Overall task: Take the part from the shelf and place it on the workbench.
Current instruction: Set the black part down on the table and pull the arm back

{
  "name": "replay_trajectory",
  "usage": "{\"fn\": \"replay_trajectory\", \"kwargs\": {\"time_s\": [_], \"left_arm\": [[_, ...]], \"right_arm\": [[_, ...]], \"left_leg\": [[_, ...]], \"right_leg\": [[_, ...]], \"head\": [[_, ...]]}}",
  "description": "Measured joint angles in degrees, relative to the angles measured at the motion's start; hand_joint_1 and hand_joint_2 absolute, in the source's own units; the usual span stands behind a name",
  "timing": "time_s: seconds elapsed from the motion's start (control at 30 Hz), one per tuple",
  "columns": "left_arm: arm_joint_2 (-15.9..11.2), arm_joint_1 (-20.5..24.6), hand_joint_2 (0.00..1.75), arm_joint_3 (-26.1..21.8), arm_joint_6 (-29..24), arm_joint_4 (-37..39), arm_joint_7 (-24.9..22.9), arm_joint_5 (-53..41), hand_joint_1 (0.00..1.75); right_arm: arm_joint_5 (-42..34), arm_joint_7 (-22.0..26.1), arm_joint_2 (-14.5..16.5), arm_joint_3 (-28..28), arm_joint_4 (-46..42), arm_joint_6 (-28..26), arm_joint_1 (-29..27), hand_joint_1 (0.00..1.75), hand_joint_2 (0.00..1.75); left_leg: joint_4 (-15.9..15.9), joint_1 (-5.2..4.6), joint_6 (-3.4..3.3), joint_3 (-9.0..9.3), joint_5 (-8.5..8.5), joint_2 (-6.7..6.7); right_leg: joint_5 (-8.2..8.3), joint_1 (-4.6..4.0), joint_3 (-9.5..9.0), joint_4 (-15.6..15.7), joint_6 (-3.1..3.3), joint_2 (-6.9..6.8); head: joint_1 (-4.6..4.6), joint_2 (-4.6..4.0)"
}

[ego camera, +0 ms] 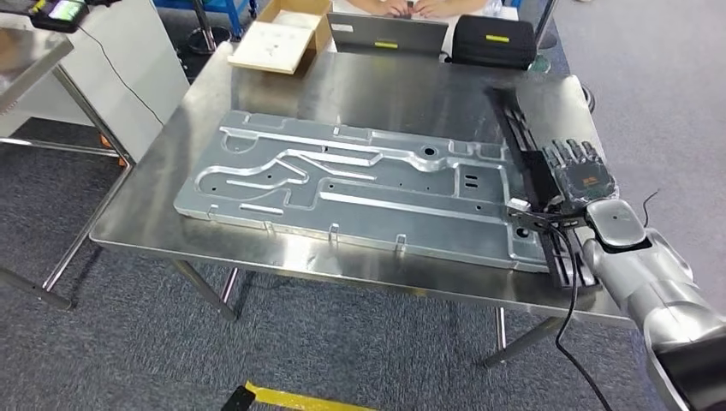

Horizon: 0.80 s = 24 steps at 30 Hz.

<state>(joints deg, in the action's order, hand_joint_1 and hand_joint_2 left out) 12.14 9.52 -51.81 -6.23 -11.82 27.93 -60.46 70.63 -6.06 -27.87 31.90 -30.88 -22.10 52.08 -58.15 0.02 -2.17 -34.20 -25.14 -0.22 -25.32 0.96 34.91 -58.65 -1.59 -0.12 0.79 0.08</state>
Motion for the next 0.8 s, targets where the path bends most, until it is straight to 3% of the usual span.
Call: {"fn": "replay_trajectory", "kwargs": {"time_s": [0.07, 0.13, 0.23, 0.27, 0.3, 0.33, 0.4, 0.47, 0.57, 0.63, 0.67, 0.73, 0.77, 0.8], "left_arm": [[0.0, -0.1, 1.75, 0.0, -0.1, 0.0, -0.1, -0.1, 0.0], [-0.1, -0.2, 1.75, 0.0, -0.1, 0.0, -0.1, -0.2, 0.0], [-0.1, -0.2, 1.75, 0.1, 0.2, 0.0, -0.2, -0.4, 0.0], [-0.1, -0.2, 1.75, 0.1, 0.3, 0.0, -0.2, -0.5, 0.0], [-0.1, -0.2, 1.75, 0.1, 0.3, 0.0, -0.2, -0.6, 0.0], [-0.1, -0.2, 1.75, 0.1, 0.4, 0.0, -0.3, -0.6, 0.0], [-0.2, -0.1, 1.75, 0.1, 0.5, 0.0, -0.3, -0.7, 0.0], [-0.4, 0.0, 1.75, 0.1, 0.6, 0.0, -0.3, -0.6, 0.0], [-0.5, -0.2, 1.75, 0.1, 0.7, 0.0, -0.3, -0.4, 0.0], [-0.6, -0.3, 1.75, 0.1, 0.8, 0.0, -0.3, -0.2, 0.0], [-0.6, -0.3, 1.75, 0.1, 0.9, 0.0, -0.3, -0.1, 0.0], [-0.6, -0.5, 1.75, 0.1, 0.9, 0.0, -0.3, 0.0, 0.0], [-0.6, -0.5, 1.75, 0.1, 1.0, 0.0, -0.3, 0.0, 0.0], [-0.6, -0.6, 1.75, 0.1, 1.0, 0.0, -0.3, 0.0, 0.0]], "right_arm": [[2.9, 0.1, 0.2, -1.1, 0.1, -5.6, -0.2, 0.0, 0.87], [3.1, 3.3, 0.3, -2.6, -0.5, -8.7, -0.1, 0.0, 1.75], [-0.7, 12.2, 0.6, -5.9, -2.9, -3.7, 0.8, 0.0, 1.75], [-1.2, 14.1, 0.7, -6.6, -3.7, -1.1, 1.5, 0.0, 1.75], [-1.2, 15.0, 0.7, -7.0, -4.5, 1.0, 2.5, 0.0, 1.31], [-0.5, 15.6, 0.7, -7.2, -5.4, 2.8, 3.9, 0.0, 0.87], [0.9, 16.7, 0.7, -7.2, -6.9, 6.0, 7.5, 0.0, 0.0], [2.0, 18.0, 0.7, -7.2, -8.1, 9.1, 11.8, 0.0, 0.0], [1.5, 19.6, 0.7, -7.0, -10.0, 15.4, 18.6, 0.0, 0.0], [0.5, 20.3, 0.7, -6.4, -11.2, 20.8, 23.5, 0.0, 0.0], [-0.1, 20.5, 0.7, -5.9, -11.6, 22.8, 26.0, 0.0, 0.0], [-1.2, 20.4, 0.6, -4.5, -12.4, 25.1, 30.0, 0.0, 0.0], [-1.8, 20.3, 0.6, -3.8, -12.7, 25.4, 31.3, 0.0, 0.0], [-2.1, 20.1, 0.5, -3.1, -13.0, 25.4, 32.2, 0.0, 0.0]], "left_leg": [[0.0, 0.0, 0.6, -0.19, -0.03, -0.05], [-2.1, 0.04, 1.2, -1.08, -1.65, -0.03], [-12.9, 0.21, 1.8, -5.95, -7.07, 0.0], [-16.0, 0.23, 1.87, -7.44, -8.03, 0.0], [-17.2, 0.23, 1.86, -8.03, -7.87, 0.01], [-15.9, 0.23, 1.7, -7.42, -6.54, 0.01], [-8.2, 0.07, 0.95, -3.85, -2.6, 0.0], [-1.9, -0.21, 0.24, -0.93, -0.5, 0.05], [-0.2, -0.33, -0.27, -0.4, 0.02, 0.11], [0.7, -0.14, -0.8, -0.29, 0.68, 0.15], [1.1, 0.0, -1.0, -0.3, 0.95, 0.17], [1.1, 0.03, -1.15, -0.45, 1.07, 0.16], [1.1, 0.09, -1.13, -0.42, 1.03, 0.16], [1.0, 0.19, -1.07, -0.32, 0.95, 0.16]], "right_leg": [[0.25, 0.04, 0.16, 0.1, 0.67, -0.03], [0.44, 0.28, 0.0, 0.4, 1.49, -0.1], [0.5, 0.1, 0.02, 0.4, 2.26, -0.12], [0.48, -0.02, 0.1, 0.3, 2.33, -0.07], [0.46, -0.12, 0.16, 0.2, 2.38, 0.0], [0.42, -0.21, 0.21, 0.0, 2.4, 0.09], [0.35, -0.39, 0.29, -0.2, 2.38, 0.22], [0.38, -0.56, 0.53, -0.3, 2.1, 0.31], [0.52, -0.4, 0.9, -0.3, 1.22, 0.32], [-0.81, -0.29, 1.42, -1.5, 0.67, 0.24], [-2.47, -0.26, 2.33, -3.7, 0.48, 0.2], [-6.51, -0.14, 5.3, -11.0, 0.12, 0.2], [-7.7, -0.07, 6.71, -14.4, -0.09, 0.19], [-7.75, 0.04, 7.39, -16.2, -0.3, 0.19]], "head": [[-0.01, -0.01], [-0.04, 0.0], [-0.08, 0.0], [-0.07, -0.01], [-0.08, 0.0], [-0.08, -0.01], [-0.08, 0.0], [-0.07, -0.01], [-0.07, 0.0], [-0.05, 0.0], [-0.03, -0.01], [-0.04, 0.0], [-0.03, 0.0], [-0.04, 0.0]]}}
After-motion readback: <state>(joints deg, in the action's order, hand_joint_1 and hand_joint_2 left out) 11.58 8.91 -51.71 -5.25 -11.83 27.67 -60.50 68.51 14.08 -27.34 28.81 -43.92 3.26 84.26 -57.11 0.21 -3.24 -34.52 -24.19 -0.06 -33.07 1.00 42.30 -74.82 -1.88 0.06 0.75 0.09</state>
